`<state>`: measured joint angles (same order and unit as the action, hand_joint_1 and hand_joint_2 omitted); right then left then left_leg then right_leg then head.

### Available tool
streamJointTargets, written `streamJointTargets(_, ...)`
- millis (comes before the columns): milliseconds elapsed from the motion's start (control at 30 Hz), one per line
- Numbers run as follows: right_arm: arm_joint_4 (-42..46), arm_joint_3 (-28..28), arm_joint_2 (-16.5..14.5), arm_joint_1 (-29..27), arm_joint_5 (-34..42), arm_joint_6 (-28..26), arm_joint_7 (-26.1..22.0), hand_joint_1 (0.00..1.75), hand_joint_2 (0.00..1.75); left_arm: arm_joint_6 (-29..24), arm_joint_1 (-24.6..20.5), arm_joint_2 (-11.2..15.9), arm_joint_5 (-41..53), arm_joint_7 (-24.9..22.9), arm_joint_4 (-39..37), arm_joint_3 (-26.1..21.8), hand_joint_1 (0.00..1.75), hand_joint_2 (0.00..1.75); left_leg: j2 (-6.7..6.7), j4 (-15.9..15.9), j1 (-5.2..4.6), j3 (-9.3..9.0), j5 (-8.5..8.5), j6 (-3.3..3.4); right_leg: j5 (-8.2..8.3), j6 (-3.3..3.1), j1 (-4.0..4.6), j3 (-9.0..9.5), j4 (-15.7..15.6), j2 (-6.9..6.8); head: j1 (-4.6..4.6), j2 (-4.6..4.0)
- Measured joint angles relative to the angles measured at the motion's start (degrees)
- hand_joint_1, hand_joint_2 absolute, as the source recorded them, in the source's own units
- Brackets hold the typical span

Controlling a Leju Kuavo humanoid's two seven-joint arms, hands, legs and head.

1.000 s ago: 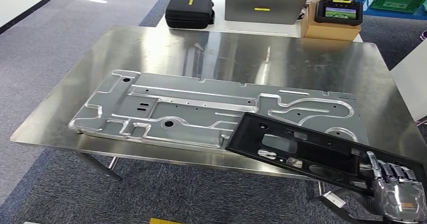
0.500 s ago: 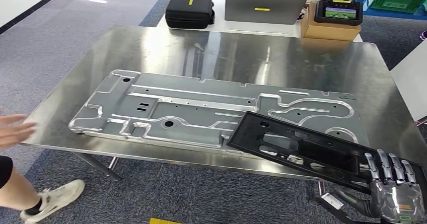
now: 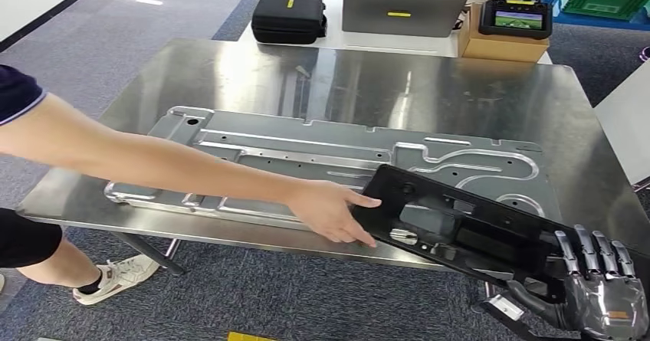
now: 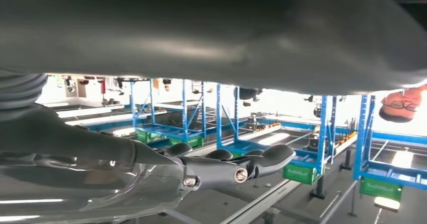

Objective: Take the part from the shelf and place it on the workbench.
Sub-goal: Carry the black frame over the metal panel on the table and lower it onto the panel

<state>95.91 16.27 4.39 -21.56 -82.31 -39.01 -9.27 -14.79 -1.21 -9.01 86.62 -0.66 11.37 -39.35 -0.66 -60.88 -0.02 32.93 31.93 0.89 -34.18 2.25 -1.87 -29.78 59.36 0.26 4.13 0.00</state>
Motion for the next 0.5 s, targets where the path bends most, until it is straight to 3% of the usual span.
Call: streamJointTargets(500,1.49,-0.43,0.05,-0.49,-0.72,0.00,-0.13,0.00,0.00,0.37,-0.05,0.27,0.00,0.02,0.00,-0.16,0.00,0.00,0.00,0.00,0.00,0.00,0.00,0.00,0.00,0.00,0.00,0.00,0.00,0.00,0.00,0.00)
